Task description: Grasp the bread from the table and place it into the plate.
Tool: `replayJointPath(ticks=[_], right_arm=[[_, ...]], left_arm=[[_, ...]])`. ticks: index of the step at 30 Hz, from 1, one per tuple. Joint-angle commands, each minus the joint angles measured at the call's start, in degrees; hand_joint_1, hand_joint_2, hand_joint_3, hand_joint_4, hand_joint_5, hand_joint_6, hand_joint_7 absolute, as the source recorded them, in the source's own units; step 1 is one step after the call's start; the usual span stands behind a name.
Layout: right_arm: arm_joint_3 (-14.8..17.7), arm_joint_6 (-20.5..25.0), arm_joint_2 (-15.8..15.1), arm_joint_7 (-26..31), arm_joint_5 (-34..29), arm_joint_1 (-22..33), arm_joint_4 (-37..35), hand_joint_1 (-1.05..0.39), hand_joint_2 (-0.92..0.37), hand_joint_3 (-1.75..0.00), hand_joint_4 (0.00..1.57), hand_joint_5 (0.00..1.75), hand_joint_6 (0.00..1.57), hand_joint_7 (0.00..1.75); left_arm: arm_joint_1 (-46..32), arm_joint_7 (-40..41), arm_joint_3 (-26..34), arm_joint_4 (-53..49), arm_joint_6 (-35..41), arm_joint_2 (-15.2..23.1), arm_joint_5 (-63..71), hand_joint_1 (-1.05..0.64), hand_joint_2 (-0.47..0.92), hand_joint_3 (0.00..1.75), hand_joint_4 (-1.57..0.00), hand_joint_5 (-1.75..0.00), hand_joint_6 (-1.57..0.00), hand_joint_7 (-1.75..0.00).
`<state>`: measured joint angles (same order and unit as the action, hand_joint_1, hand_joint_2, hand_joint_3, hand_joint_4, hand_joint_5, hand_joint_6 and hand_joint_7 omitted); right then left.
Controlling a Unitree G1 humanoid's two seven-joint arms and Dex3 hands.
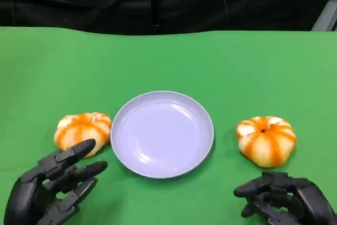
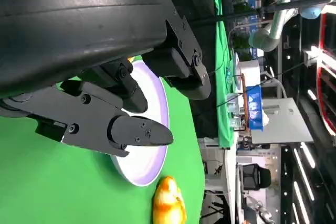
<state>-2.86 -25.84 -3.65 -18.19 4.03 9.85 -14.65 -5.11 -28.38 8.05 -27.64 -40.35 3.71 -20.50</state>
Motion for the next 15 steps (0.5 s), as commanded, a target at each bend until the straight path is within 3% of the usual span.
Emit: replayJointPath(ticks=[1,15], right_arm=[[0.69,-0.72,-0.94,0.01,0.35,-0.18,-0.44,-0.03,-0.92,-0.40,0.77,1.22,0.99,0.55],[0.88,-0.64,-0.91,-0.66,1.13,-0.57,-1.19,-0.01,-0.92,-0.40,0.77,1.22,0.99,0.55]], left_arm=[[0.20,0.87,1.59,0.91,0.35,0.89,0.44,-0.31,0.92,0.20,-0.83,-0.17,-0.74,-0.01],[4.00,2.08,5.15,-1.39,-3.93,1.75,2.07,-0.40,0.92,0.19,-0.79,-0.08,-0.72,0.00]])
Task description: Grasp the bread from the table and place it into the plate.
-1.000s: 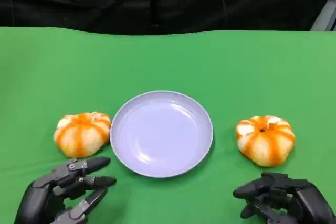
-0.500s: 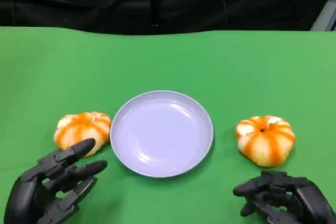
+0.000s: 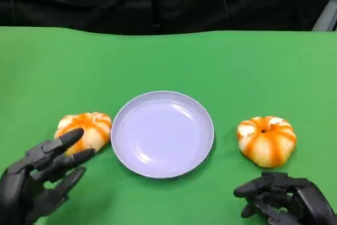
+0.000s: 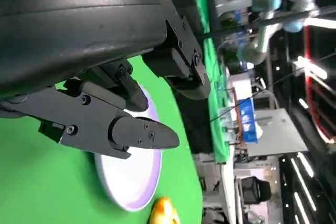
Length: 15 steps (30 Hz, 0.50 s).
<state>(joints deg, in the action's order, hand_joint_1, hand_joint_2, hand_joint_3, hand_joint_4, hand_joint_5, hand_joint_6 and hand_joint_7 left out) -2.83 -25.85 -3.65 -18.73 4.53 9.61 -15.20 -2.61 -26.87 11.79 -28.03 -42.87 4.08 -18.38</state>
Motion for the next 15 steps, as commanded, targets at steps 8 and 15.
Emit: replayJointPath(ticks=[8,15], right_arm=[[0.85,-0.73,-0.92,-0.06,0.54,-0.36,-0.72,-0.01,-0.92,-0.40,0.77,1.22,0.99,0.55],[0.85,-0.75,-0.92,-0.06,0.55,-0.36,-0.74,-0.01,-0.92,-0.40,0.77,1.22,0.99,0.55]], left_arm=[[1.92,0.49,2.03,-1.50,-1.81,1.26,0.36,-0.41,0.92,0.19,-0.79,-0.06,-0.72,0.00],[1.94,0.47,2.06,-1.54,-1.83,1.25,0.37,-0.41,0.92,0.20,-0.80,-0.05,-0.72,0.00]])
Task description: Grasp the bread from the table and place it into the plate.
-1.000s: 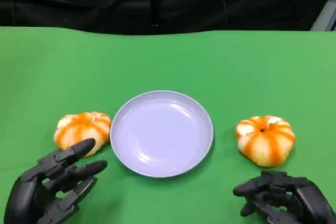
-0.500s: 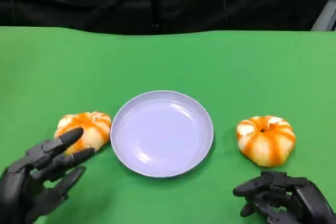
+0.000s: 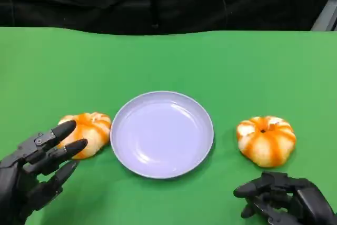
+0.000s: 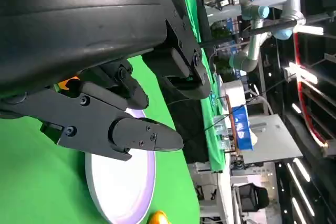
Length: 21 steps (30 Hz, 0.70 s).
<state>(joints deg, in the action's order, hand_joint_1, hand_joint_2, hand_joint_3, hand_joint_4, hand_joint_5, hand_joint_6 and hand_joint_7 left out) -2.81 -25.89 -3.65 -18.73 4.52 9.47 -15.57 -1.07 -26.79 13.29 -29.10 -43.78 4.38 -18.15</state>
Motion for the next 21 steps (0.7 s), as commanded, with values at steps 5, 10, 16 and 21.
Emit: replayJointPath(ticks=[5,10,16,21], right_arm=[[0.84,-0.71,-0.92,-0.06,0.56,-0.23,-0.37,-0.01,-0.92,-0.40,0.77,1.22,0.99,0.55],[0.68,-1.28,-1.12,0.20,-0.21,-0.26,-0.66,-0.02,-0.92,-0.39,0.77,1.22,0.99,0.55],[0.47,-1.60,-0.82,0.32,-0.26,-0.42,-1.24,-0.03,-0.92,-0.38,0.77,1.22,0.99,0.55],[0.41,-1.62,-0.88,0.44,-0.36,-0.21,-1.08,-0.04,-0.92,-0.37,0.77,1.22,0.98,0.54]], left_arm=[[0.39,0.38,0.57,-0.47,-0.93,0.94,0.15,-0.41,0.92,0.20,-0.80,-0.05,-0.72,0.00],[2.24,4.35,1.35,-2.33,-4.73,4.13,7.64,-0.45,0.92,0.20,-0.74,-0.02,-0.66,0.00],[5.45,19.03,1.97,-3.46,-9.93,9.45,28.18,-0.48,0.92,0.15,-0.67,0.00,-0.64,-0.01],[6.87,29.08,0.30,-4.80,-10.56,11.72,37.31,-0.45,0.92,0.12,-0.65,0.00,-0.65,-0.01]])
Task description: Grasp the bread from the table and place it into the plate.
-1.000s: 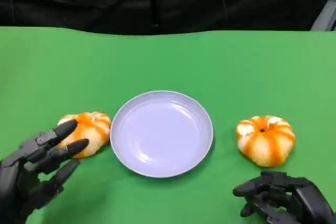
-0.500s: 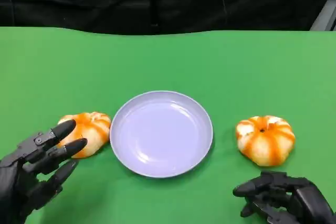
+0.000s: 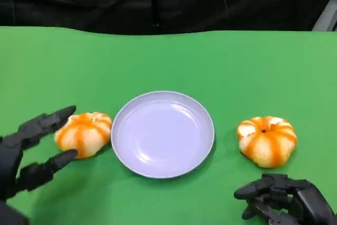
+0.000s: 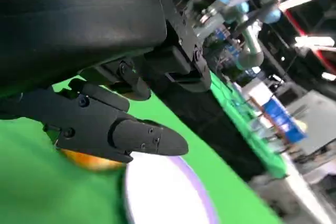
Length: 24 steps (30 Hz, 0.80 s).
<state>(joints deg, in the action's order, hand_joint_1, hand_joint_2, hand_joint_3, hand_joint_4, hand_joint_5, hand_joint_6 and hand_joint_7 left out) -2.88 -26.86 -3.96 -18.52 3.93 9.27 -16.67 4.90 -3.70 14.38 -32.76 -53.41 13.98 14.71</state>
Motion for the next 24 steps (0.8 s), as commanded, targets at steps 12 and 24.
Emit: replayJointPath(ticks=[12,24], right_arm=[[0.60,-0.53,-0.72,-0.24,0.73,0.10,-0.35,-0.04,-0.92,-0.38,0.77,1.23,0.98,0.54],[0.52,-1.42,-0.75,0.07,0.20,-0.25,-1.10,-0.04,-0.92,-0.37,0.76,1.23,0.98,0.54]], left_arm=[[1.19,16.99,-5.66,-1.28,1.14,6.43,13.22,-0.49,0.92,0.12,-0.63,0.00,-0.62,0.00],[2.06,24.05,-12.03,0.20,8.10,10.29,20.89,-0.74,0.91,0.02,-0.61,0.00,-0.61,0.00]])
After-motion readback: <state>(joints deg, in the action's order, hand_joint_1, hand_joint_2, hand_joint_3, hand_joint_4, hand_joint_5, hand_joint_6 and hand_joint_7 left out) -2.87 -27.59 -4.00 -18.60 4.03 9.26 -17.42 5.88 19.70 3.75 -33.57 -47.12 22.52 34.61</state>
